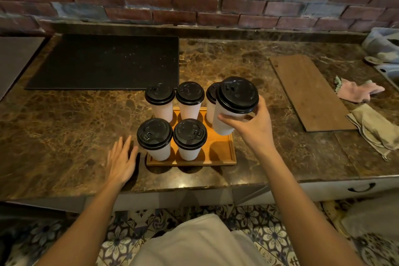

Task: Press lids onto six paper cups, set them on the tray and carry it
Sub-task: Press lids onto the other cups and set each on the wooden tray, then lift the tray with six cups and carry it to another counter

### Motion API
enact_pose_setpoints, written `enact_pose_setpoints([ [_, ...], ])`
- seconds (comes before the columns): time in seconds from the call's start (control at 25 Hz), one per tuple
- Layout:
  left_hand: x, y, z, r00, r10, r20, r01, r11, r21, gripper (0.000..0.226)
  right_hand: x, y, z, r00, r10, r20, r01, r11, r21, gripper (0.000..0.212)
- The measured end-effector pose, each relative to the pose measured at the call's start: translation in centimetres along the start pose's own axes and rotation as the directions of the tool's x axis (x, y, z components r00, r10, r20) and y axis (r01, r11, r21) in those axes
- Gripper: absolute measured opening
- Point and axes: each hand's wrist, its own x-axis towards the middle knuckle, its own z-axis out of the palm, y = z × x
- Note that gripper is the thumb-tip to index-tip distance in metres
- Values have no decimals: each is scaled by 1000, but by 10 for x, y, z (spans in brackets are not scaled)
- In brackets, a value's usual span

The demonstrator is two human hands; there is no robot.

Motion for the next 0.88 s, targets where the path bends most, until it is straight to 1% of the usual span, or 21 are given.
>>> enact_pose_setpoints([
  [0.04, -1, -3, 4, 1000, -16, 25, 15, 999, 28, 56, -1, 8, 2, 1000, 20, 4, -20, 1000, 2, 88],
  [0.12, -3, -8, 13, 998, -27, 49, 19, 988, 155, 57, -4, 24, 7, 998, 66, 16, -66, 998, -3, 91],
  [0.2, -6, -13, 21, 998, -25, 52, 9, 960, 280, 59, -9, 40, 10, 994, 109, 22, -109, 994, -10, 93],
  [0.24, -7, -14, 22, 998, -29, 48, 13, 954, 300, 60, -11, 46, 12, 992, 122, 24, -121, 992, -17, 93],
  [0.48, -6, -17, 28, 1000, -1, -1, 1, 951, 310, 62, -20, 69, 17, 984, 171, 43, -169, 985, -39, 92],
  [0.76, -6, -19, 30, 1000, 7, -24, 0, 955, 296, 63, -26, 86, 22, 973, 213, 90, -206, 975, -79, 97],
  [0.84, -7, -16, 29, 999, 17, -38, -6, 963, 271, 61, -26, 88, 20, 967, 227, 117, -217, 972, -86, 99],
  [0.88, -9, -15, 28, 998, 31, -63, -16, 973, 231, 60, -26, 88, 19, 960, 241, 144, -229, 969, -90, 100],
])
